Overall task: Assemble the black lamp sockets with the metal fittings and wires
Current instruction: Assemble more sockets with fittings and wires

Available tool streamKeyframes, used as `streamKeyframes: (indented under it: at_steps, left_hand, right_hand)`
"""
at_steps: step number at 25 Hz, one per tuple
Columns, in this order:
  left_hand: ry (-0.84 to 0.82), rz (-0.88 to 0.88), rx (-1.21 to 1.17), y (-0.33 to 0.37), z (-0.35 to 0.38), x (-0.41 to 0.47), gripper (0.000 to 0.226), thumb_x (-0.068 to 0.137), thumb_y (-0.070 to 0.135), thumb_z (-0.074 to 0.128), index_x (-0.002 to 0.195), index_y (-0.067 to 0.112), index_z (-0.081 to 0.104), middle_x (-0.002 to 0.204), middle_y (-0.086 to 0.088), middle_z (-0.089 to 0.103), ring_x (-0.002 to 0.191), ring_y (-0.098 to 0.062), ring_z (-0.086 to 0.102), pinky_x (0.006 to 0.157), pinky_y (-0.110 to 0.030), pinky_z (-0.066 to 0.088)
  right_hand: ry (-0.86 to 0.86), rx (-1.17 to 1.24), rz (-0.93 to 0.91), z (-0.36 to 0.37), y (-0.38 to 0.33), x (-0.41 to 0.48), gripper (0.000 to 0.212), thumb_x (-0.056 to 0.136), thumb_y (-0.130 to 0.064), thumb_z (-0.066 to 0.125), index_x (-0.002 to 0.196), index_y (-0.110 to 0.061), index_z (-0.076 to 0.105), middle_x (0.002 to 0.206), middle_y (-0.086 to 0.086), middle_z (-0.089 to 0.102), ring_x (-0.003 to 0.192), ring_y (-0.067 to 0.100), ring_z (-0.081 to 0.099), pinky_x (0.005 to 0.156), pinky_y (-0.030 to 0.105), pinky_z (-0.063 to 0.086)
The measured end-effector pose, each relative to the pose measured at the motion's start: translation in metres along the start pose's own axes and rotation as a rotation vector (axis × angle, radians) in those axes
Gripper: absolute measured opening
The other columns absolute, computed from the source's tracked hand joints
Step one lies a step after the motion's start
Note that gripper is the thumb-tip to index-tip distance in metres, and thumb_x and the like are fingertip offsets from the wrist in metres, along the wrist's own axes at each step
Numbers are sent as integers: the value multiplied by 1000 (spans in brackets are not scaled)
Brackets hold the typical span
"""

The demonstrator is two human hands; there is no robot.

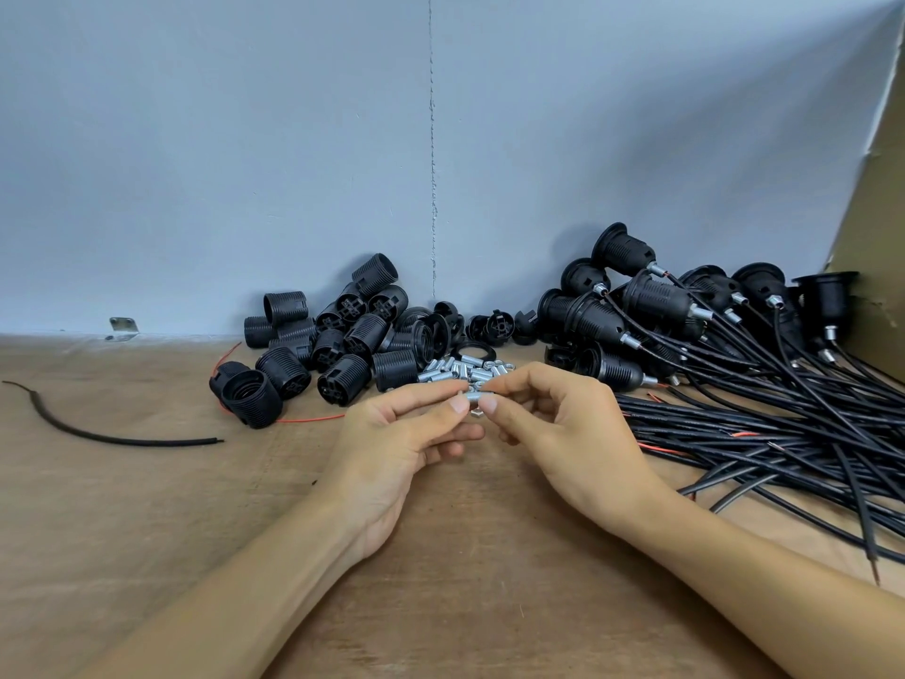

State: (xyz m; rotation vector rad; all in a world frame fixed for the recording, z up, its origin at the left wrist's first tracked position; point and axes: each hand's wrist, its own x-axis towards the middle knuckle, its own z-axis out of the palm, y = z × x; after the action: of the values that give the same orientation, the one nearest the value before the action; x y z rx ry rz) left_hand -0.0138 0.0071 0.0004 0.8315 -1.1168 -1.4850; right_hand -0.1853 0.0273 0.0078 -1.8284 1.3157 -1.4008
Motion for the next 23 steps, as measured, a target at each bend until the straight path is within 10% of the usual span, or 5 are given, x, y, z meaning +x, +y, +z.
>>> streamKeyframes:
  at_steps: [23]
  left_hand:
    - [-23,-68,27,0,-6,4,31,71,23,79,93,2,80,92,-20,77,70,-19,73,60,-22,56]
  right_hand:
    - [2,-342,-248,-1,2,0,6,94,-23,68,97,-19,70,81,-13,65,80,2,59,70,9,41]
